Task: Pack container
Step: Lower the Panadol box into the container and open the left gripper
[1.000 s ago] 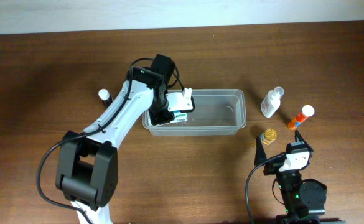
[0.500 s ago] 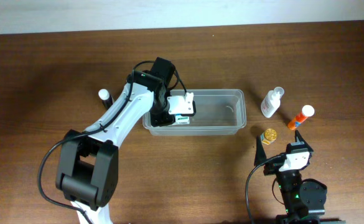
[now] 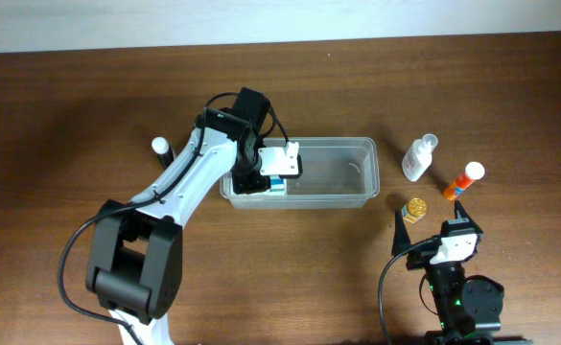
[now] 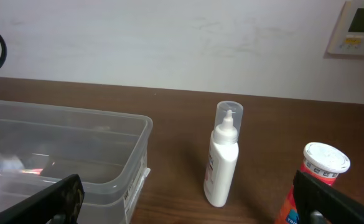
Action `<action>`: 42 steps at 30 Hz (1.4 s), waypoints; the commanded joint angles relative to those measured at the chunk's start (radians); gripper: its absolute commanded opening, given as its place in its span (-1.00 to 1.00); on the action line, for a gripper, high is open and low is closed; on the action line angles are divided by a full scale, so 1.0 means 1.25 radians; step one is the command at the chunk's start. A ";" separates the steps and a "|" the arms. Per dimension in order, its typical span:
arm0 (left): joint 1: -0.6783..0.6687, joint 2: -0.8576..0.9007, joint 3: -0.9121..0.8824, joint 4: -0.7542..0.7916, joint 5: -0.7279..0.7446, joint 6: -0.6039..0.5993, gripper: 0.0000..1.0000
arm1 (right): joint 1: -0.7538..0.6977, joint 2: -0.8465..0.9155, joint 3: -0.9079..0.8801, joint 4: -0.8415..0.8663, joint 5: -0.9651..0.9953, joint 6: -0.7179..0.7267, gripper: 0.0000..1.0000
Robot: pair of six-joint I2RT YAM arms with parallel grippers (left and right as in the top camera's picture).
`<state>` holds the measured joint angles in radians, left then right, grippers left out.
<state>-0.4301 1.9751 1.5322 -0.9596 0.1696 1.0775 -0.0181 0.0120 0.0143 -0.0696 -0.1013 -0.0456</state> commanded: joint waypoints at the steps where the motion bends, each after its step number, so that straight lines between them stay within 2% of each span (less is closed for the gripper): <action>1: -0.003 0.007 -0.006 0.000 0.020 0.013 -0.15 | -0.007 -0.007 -0.007 0.000 0.007 0.002 0.97; 4: -0.003 0.007 -0.006 -0.001 0.020 0.013 -0.17 | -0.007 -0.007 -0.007 0.000 0.007 0.002 0.97; 7: -0.003 0.007 -0.006 0.001 0.020 0.013 -0.39 | -0.007 -0.007 -0.007 0.000 0.007 0.002 0.97; 8: -0.003 0.007 -0.006 0.002 0.021 0.013 -0.50 | -0.007 -0.007 -0.007 0.000 0.007 0.002 0.97; 10: -0.003 0.007 -0.006 0.001 0.021 0.012 -0.90 | -0.007 -0.007 -0.007 0.000 0.007 0.002 0.97; 11: -0.003 0.007 -0.006 0.002 0.021 0.005 -0.99 | -0.007 -0.007 -0.007 0.000 0.007 0.002 0.97; 26: -0.005 0.007 -0.011 0.010 0.045 -0.217 -0.99 | -0.007 -0.007 -0.007 0.000 0.007 0.002 0.97; 31: -0.005 0.007 -0.011 0.014 0.043 -0.325 -0.99 | -0.007 -0.007 -0.007 0.000 0.007 0.002 0.97; 37: -0.005 0.007 -0.011 0.014 0.041 -0.531 -0.99 | -0.007 -0.007 -0.007 0.000 0.007 0.002 0.97; 42: -0.006 0.007 -0.013 0.031 0.041 -0.771 -0.99 | -0.007 -0.007 -0.007 0.000 0.007 0.002 0.97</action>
<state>-0.4309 1.9751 1.5272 -0.9302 0.2031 0.3847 -0.0181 0.0120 0.0143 -0.0696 -0.1013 -0.0452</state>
